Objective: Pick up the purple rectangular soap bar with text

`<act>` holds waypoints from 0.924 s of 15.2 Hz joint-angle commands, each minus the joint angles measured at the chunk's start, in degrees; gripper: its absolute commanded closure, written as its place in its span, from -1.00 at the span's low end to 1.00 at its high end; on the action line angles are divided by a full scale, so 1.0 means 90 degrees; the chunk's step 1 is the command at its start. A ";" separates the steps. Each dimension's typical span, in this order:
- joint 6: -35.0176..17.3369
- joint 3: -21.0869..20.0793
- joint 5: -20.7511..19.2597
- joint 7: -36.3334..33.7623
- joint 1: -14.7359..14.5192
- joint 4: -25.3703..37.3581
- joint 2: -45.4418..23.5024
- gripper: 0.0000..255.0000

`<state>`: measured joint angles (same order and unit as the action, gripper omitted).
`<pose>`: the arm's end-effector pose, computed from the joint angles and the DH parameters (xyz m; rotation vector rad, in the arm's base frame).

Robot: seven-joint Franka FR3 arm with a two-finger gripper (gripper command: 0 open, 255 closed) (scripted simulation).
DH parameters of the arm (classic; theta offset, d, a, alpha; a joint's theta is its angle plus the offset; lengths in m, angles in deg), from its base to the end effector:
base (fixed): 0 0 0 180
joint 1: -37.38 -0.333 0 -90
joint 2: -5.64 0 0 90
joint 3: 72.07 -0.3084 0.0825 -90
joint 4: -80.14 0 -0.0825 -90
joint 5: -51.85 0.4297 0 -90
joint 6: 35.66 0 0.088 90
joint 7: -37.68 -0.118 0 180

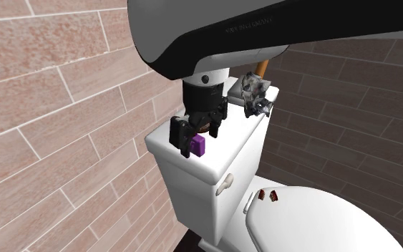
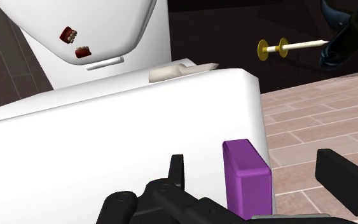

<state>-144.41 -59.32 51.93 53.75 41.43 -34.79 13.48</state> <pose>0.5414 -0.1669 0.4850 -3.1182 0.0180 -0.0522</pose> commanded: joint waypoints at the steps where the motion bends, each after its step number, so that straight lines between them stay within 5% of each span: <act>1: -0.0042 0.0001 0.0001 0.0001 0.0000 -0.0033 -0.0006 1.00; 14: 0.0312 -0.0005 -0.0005 -0.0010 -0.0002 0.0291 0.0024 1.00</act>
<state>-142.30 -59.42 51.86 53.59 41.39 -32.95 13.80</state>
